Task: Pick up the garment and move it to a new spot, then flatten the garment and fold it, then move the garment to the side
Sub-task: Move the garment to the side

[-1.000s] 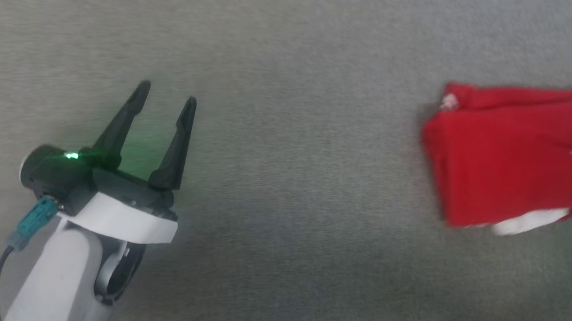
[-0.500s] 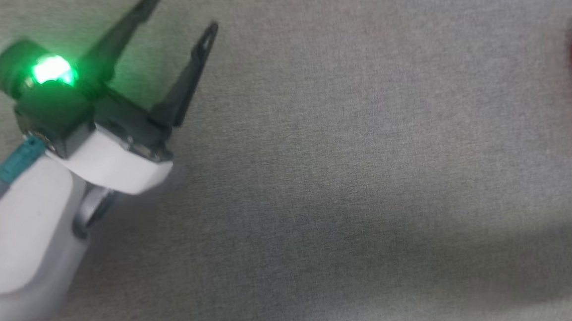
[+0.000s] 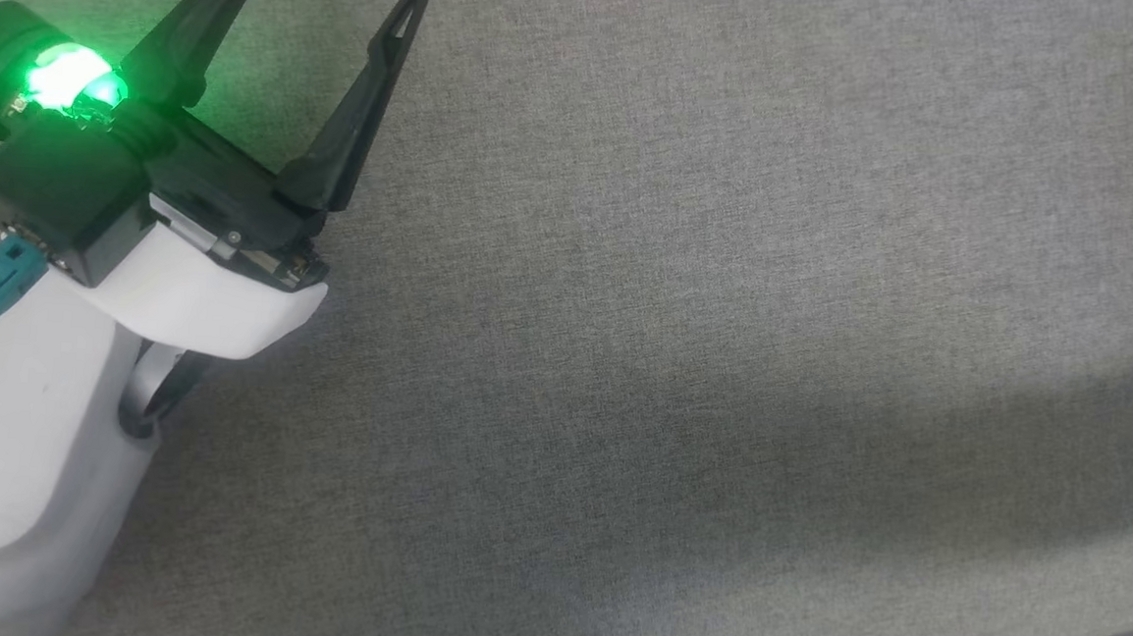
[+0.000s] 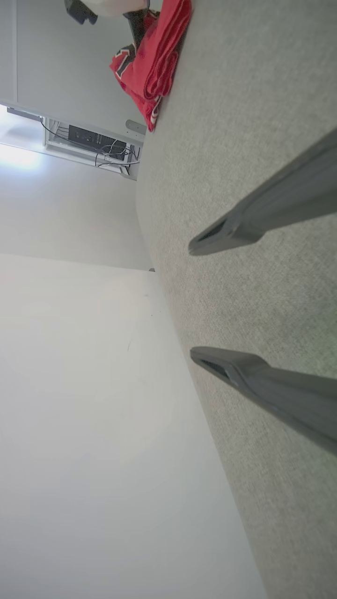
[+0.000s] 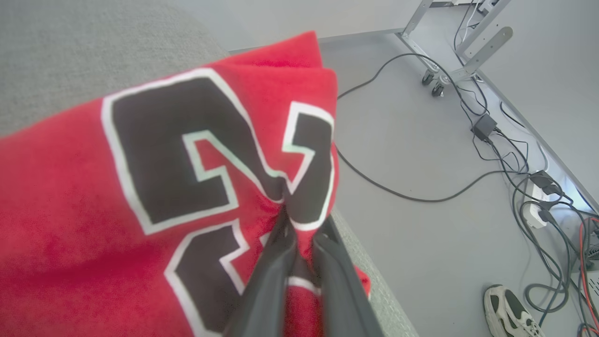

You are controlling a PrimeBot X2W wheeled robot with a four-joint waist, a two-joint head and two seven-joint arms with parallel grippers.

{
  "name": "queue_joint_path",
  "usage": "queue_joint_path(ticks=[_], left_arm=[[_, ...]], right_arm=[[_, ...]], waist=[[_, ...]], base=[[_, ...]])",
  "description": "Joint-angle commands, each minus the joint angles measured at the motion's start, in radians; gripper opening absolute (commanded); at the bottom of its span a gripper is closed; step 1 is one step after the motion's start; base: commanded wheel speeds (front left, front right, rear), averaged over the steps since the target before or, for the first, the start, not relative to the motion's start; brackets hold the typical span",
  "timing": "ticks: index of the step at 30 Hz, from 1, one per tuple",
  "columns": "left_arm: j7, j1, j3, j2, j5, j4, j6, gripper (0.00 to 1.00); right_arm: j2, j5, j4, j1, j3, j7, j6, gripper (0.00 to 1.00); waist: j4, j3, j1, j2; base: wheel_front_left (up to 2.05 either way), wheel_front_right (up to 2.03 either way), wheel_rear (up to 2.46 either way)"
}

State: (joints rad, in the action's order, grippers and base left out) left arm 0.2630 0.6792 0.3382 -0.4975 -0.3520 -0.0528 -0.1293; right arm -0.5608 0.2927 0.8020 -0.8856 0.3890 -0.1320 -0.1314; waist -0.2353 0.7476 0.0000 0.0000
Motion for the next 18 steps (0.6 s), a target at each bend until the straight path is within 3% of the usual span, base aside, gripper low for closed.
queue_joint_path(ticks=[1,2,9,18], left_arm=[[0.002,-0.001,0.004,0.004,-0.002,0.024,-0.002,1.0],[0.002,-0.007,0.004,0.01,-0.004,0.027,-0.002,1.0],[0.002,-0.086,-0.034,0.071,-0.018,0.071,-0.002,1.0],[0.003,-0.293,-0.132,0.187,-0.031,0.142,-0.002,1.0]], right_arm=[[0.003,-0.008,0.02,-0.013,-0.005,0.017,0.001,0.48],[0.0,-0.014,0.038,-0.017,-0.01,0.031,0.001,1.0],[-0.022,-0.038,0.08,0.002,-0.103,0.128,0.001,1.0],[0.048,0.019,-0.028,0.143,-0.306,0.219,0.001,1.0]], waist=[[0.002,-0.005,0.0,0.0],[0.005,-0.012,0.0,0.0],[0.039,-0.116,0.0,0.0],[0.117,-0.322,0.0,0.0]], base=[[0.0,0.0,0.0],[0.0,0.0,0.0],[0.0,0.0,0.0],[0.0,0.0,0.0]])
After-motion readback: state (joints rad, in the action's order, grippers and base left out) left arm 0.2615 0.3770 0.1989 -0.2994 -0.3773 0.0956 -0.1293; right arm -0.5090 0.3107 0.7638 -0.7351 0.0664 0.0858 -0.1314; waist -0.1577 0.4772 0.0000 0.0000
